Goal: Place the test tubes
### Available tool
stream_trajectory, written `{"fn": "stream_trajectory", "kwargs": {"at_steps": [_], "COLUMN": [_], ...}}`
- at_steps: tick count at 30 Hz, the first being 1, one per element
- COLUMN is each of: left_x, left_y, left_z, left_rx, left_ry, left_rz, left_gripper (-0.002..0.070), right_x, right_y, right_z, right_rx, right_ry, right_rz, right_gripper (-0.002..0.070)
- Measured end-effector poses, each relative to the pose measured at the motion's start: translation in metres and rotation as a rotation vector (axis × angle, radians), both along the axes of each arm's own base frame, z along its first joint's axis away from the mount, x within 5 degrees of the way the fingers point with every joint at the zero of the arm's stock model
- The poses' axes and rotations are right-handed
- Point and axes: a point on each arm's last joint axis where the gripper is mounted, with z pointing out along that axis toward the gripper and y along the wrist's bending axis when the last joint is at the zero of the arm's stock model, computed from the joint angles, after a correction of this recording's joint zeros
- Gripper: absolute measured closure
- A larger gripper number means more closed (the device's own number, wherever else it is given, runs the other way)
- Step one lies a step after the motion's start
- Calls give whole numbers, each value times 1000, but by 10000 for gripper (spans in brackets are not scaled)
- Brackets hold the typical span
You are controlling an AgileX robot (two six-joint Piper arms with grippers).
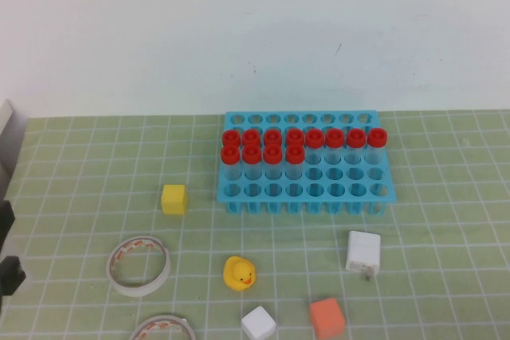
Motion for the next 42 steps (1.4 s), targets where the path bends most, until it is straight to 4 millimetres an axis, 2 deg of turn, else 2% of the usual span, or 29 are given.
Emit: {"fn": "stream_trajectory", "kwargs": {"at_steps": [25, 34, 42], "left_x": [5, 20, 55], "left_y": [5, -20, -59], "left_z": [10, 10, -2], "left_rx": [-99, -65, -18], "left_ry": [-95, -152, -229], "left_rz": [82, -79, -225], "left_gripper": [411, 411, 411], "right_x": [0, 0, 0], "right_y": [0, 0, 0], "right_z": [0, 0, 0], "right_rx": [-5, -5, -6], "right_ry": [3, 3, 3], "right_rz": [1, 1, 1], "right_gripper": [678, 678, 678]}}
